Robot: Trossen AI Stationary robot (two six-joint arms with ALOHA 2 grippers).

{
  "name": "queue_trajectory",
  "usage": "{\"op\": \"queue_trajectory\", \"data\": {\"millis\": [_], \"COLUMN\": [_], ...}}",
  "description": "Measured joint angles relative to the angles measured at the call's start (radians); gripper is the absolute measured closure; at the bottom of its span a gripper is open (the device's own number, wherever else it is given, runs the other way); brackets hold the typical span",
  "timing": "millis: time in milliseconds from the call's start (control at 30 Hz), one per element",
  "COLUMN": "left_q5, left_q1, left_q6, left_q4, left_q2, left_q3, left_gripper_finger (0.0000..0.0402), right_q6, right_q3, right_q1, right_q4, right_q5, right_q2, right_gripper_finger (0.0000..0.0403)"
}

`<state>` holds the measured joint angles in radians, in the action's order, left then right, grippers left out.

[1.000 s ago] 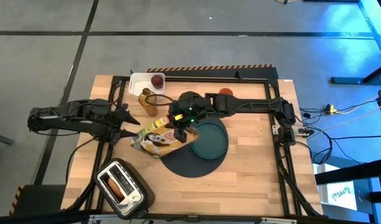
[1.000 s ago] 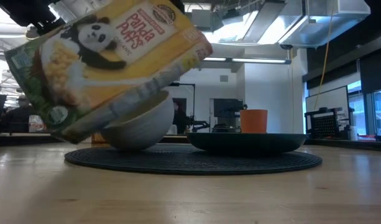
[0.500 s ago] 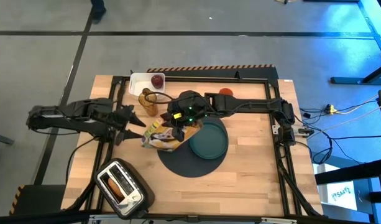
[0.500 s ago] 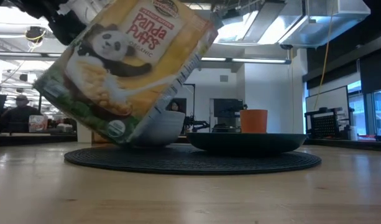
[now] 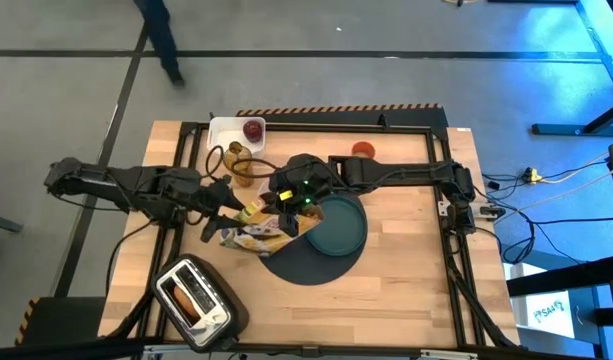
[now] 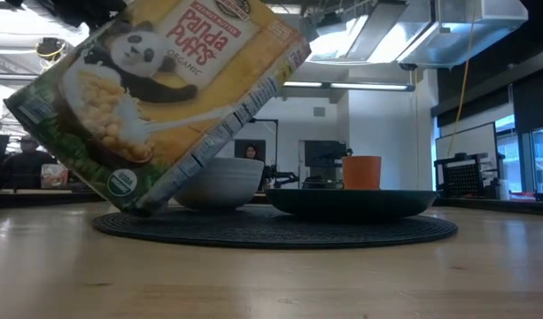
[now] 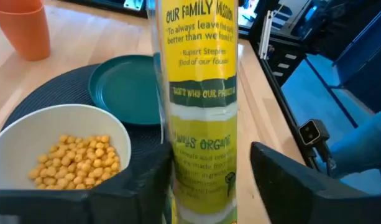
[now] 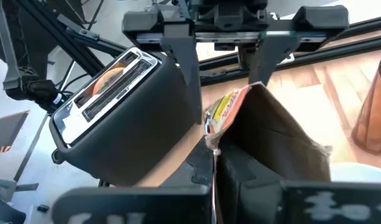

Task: Arrange a breakfast setting
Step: Pour the cereal from the orange cereal box into the white bowl

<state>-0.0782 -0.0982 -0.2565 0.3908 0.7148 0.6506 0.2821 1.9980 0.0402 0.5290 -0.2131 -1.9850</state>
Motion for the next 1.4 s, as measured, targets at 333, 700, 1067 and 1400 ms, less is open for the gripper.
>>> {"op": "queue_trajectory", "data": {"millis": [333, 700, 1067, 1400], "left_q5": [0.005, -0.035, 0.183, 0.245], "left_q1": [-0.053, -0.087, -0.093, -0.092], "left_q6": [-0.004, -0.005, 0.101, 0.196], "left_q4": [-0.015, -0.010, -0.283, -0.404], "left_q2": [0.007, -0.031, -0.225, -0.202], "left_q3": [0.000, 0.000, 0.000, 0.001], "left_gripper_finger": [0.0390, 0.0399, 0.0401, 0.0401], "right_q6": [0.001, 0.001, 0.028, 0.022], "right_q3": [0.000, 0.000, 0.002, 0.000], "right_q1": [0.000, 0.013, 0.013, 0.072], "right_q4": [-0.004, -0.010, 0.073, 0.330], "right_q5": [-0.049, -0.102, 0.049, 0.175], "right_q2": [0.000, 0.077, 0.341, 0.437], "right_gripper_finger": [0.0403, 0.0279, 0.0181, 0.0180]}}
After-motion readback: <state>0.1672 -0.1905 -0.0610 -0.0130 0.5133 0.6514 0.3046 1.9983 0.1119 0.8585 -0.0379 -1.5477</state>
